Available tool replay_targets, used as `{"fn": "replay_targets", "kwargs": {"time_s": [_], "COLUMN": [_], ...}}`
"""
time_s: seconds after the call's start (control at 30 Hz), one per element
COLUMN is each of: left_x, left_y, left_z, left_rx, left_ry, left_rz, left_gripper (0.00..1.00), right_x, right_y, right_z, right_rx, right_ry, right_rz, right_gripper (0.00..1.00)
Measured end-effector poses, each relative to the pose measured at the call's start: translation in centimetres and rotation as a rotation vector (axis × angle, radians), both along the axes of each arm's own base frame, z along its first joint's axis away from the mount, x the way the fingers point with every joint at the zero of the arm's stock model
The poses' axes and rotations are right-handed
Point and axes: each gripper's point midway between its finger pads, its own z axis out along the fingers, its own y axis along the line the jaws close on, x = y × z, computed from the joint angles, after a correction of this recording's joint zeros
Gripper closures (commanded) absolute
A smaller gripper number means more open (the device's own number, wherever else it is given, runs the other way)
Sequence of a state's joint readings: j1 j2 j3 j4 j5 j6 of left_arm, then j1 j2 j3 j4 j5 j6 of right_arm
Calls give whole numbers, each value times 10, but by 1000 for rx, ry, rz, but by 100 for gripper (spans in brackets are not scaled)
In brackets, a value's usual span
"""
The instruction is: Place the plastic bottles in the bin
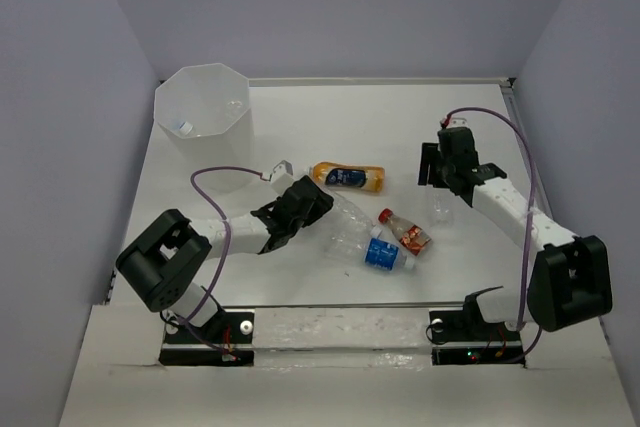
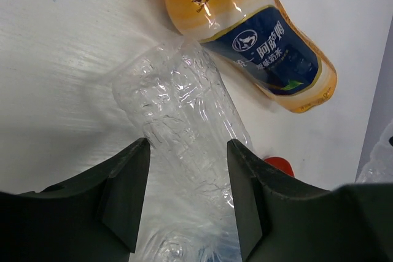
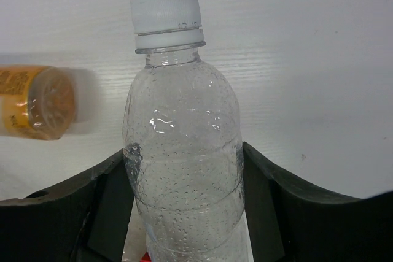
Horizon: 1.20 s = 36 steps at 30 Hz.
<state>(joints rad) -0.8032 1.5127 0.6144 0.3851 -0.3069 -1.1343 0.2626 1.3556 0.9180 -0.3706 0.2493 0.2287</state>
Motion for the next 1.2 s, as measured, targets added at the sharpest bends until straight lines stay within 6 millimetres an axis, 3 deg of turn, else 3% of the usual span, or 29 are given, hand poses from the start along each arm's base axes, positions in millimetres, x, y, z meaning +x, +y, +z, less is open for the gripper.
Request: {"fn": "replay_targets", "kwargs": {"time_s": [0.13, 0.17, 0.27, 0.43, 0.97, 1.2], "left_x": [1, 0, -2, -7, -2, 3], "left_y": [1, 2, 6, 11, 8, 9], "left_z": [-1, -2, -5, -8, -6, 10], "left_rx": [3, 7, 28, 50, 75, 51], "left_ry": [-7, -8, -5, 7, 0, -47], "left_rz": [4, 5, 2, -4, -19, -1], "left_gripper": [27, 17, 1, 1, 1, 1], "right_x": [-4, -5, -6, -6, -13, -12], "right_y": [5, 7, 15, 24, 52, 58], "right_z": [27, 35, 54, 61, 45, 40], "right_rx": [48, 64, 108, 143, 169, 172], "right_ry": [-80, -103, -159, -184, -134, -137], "right_rz": [23, 33, 66, 102, 192, 209], "right_gripper": [48, 48, 48, 48, 48, 48]}}
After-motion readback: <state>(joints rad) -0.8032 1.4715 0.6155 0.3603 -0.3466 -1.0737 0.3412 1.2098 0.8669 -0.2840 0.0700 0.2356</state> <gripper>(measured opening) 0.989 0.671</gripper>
